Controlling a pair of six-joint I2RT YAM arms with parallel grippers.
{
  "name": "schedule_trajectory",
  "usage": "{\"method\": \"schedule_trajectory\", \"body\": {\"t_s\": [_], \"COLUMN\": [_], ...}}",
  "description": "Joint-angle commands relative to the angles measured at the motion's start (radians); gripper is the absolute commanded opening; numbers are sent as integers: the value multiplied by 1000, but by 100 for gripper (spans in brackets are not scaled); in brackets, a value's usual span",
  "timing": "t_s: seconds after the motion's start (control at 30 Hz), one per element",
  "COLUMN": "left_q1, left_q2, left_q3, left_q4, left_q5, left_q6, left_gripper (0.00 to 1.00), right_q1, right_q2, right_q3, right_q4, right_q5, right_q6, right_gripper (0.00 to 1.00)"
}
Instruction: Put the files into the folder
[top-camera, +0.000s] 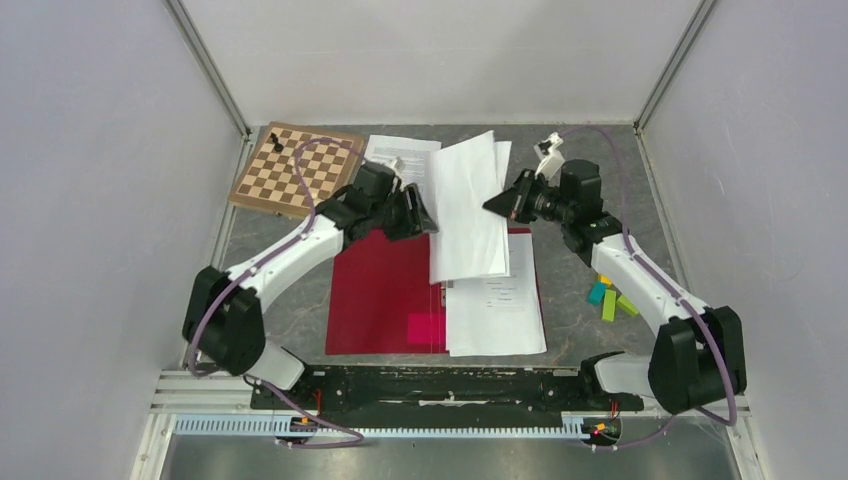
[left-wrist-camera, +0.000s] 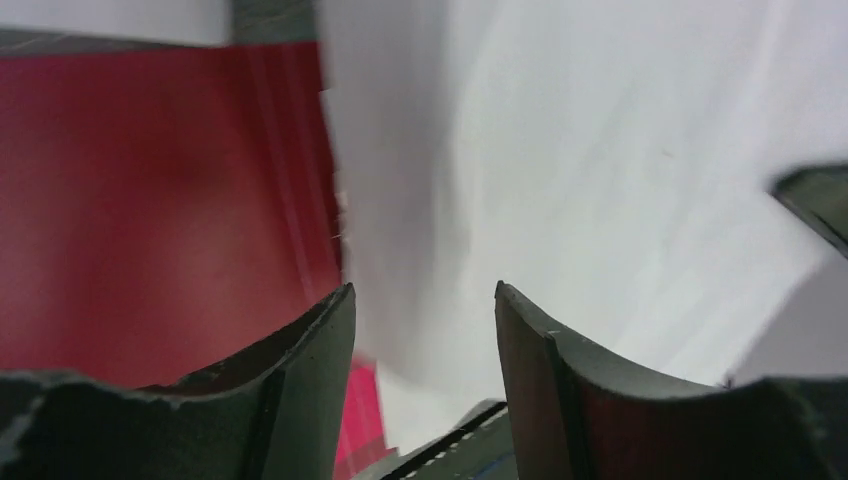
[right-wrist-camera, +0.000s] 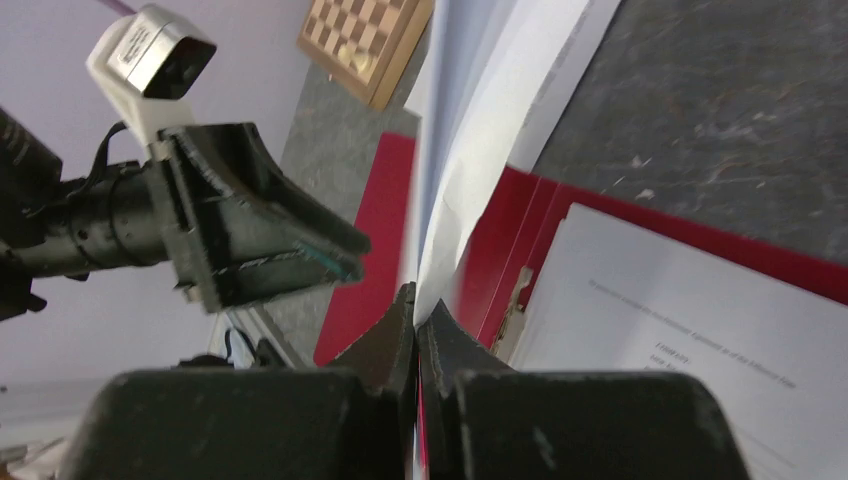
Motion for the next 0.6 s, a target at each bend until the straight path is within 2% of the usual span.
{"method": "schedule_trajectory", "body": {"t_s": [0.0, 0.1, 0.27, 0.4, 0.5, 0.57], "left_q1": [2, 1, 2, 0, -1, -1], "left_q2": [-149, -221, -247, -221, -189, -170], "left_q3": [-154, -241, -348, -391, -411, -413], "left_q4": [-133, -145, -161, -156, -156, -162], "left_q5": [-366, -440, -519, -513, -521, -530], "left_q6": [74, 14, -93, -169, -202, -213], "left_gripper": [61, 58, 32, 19, 11, 10], "right_q1": [83, 123, 241, 327, 341, 321], "right_q2": [-95, -122, -130, -123, -139, -142], "right_q3": [43, 53, 118, 149, 107, 65], "right_q4": [-137, -160, -172, -169, -139, -176], "right_q5": [64, 71, 110, 123, 112, 129], "right_q6": [-84, -71, -35, 3, 29, 3], "right_gripper": [0, 0, 0, 0, 0, 0]}}
